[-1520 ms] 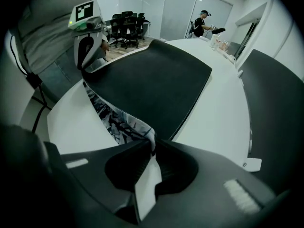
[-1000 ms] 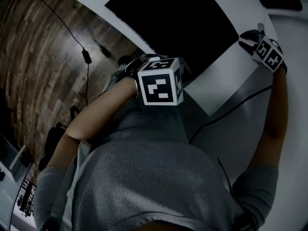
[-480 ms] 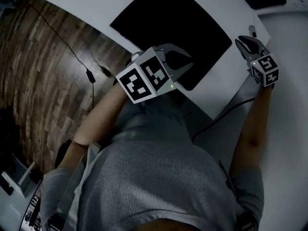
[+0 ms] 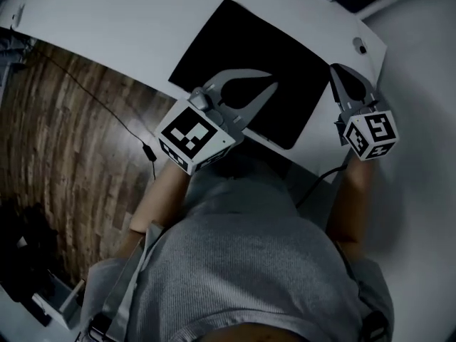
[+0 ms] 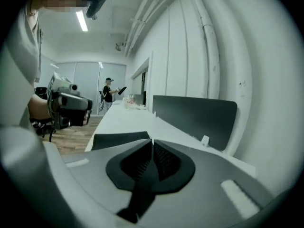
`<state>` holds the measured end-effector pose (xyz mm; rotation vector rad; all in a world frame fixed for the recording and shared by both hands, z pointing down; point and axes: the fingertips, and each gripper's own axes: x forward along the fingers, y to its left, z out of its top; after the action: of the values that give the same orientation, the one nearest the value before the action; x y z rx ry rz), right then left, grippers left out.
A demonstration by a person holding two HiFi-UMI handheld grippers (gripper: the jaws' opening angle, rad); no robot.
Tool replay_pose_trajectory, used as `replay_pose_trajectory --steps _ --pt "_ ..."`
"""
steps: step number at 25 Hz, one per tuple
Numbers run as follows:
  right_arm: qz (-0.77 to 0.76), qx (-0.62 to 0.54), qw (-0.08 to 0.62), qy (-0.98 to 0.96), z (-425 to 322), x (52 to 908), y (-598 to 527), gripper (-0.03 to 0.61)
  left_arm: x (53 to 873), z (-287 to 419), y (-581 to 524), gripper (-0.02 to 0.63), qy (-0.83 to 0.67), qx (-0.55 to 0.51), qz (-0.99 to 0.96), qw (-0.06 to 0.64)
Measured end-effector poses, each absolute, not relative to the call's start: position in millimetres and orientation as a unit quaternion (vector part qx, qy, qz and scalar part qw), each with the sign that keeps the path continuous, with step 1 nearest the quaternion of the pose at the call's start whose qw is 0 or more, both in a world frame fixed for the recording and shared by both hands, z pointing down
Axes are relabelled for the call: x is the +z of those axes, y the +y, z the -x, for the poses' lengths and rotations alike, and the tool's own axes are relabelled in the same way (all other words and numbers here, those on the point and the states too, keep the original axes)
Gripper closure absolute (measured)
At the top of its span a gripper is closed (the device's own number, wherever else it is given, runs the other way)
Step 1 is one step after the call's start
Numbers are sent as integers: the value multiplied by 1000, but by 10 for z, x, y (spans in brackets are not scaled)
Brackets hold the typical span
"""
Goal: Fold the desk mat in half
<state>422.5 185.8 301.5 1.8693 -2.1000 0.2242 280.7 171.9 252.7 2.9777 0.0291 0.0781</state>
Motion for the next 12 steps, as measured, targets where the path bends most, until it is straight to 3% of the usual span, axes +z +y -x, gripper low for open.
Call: replay_pose_trajectory --steps 5,12 --pt "-657 53 79 -748 -3844 2433 2034 577 2306 -2749 1785 612 -20 11 -995 95" --pt "-647 -14 15 -762 -3138 1898 2127 577 1983 -2562 1727 612 -43 -34 -998 41"
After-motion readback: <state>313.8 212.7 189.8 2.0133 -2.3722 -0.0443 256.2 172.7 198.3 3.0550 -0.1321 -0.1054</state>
